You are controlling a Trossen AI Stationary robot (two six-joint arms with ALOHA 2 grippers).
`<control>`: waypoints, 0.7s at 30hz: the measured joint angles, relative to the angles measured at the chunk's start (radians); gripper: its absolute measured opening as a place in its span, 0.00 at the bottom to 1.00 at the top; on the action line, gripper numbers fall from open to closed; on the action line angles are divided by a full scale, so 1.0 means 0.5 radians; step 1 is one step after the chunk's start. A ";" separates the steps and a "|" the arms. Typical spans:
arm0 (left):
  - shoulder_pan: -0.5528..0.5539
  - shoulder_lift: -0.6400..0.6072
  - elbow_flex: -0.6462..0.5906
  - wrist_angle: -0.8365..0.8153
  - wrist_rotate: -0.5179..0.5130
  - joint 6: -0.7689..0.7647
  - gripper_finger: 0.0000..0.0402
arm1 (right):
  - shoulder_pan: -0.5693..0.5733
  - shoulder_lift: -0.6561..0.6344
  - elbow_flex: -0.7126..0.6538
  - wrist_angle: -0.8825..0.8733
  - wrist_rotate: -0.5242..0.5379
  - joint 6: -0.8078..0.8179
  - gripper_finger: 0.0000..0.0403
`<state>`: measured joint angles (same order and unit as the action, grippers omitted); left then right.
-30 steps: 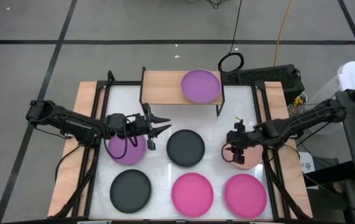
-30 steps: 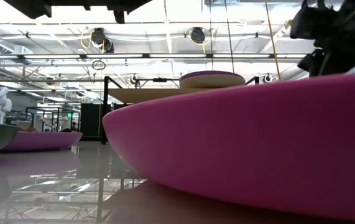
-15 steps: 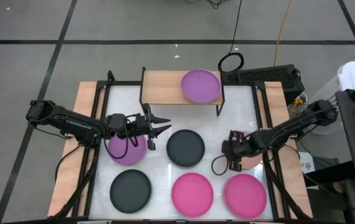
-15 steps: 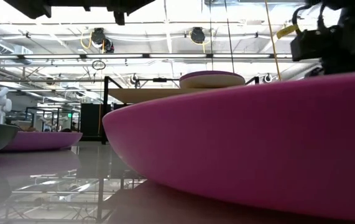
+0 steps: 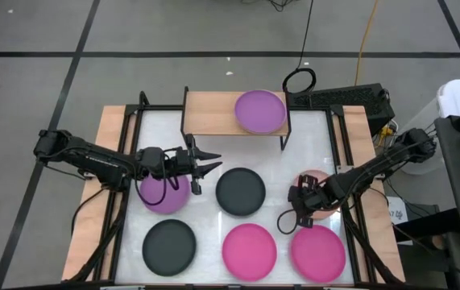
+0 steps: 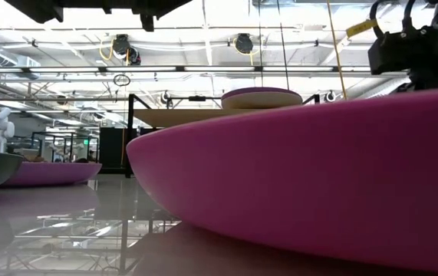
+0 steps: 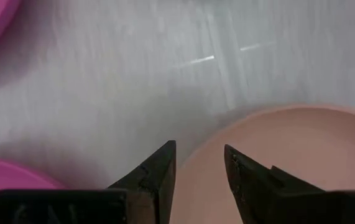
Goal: Place and stack plates onto a shelf
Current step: Stack the orange plate on top of the purple plate on the shelf
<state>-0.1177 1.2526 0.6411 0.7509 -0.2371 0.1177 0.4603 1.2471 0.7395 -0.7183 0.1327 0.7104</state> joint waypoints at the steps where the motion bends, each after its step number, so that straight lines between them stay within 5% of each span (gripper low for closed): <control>1: 0.000 0.000 0.000 0.000 0.000 0.000 0.25 | 0.000 0.000 0.000 0.006 0.001 0.001 0.30; 21: 0.000 0.001 0.000 -0.047 0.000 -0.030 0.25 | 0.000 0.000 -0.288 0.216 -0.021 0.181 0.30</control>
<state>-0.1177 1.2530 0.6411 0.7277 -0.2370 0.1027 0.4603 1.2472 0.5953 -0.6102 0.1223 0.8009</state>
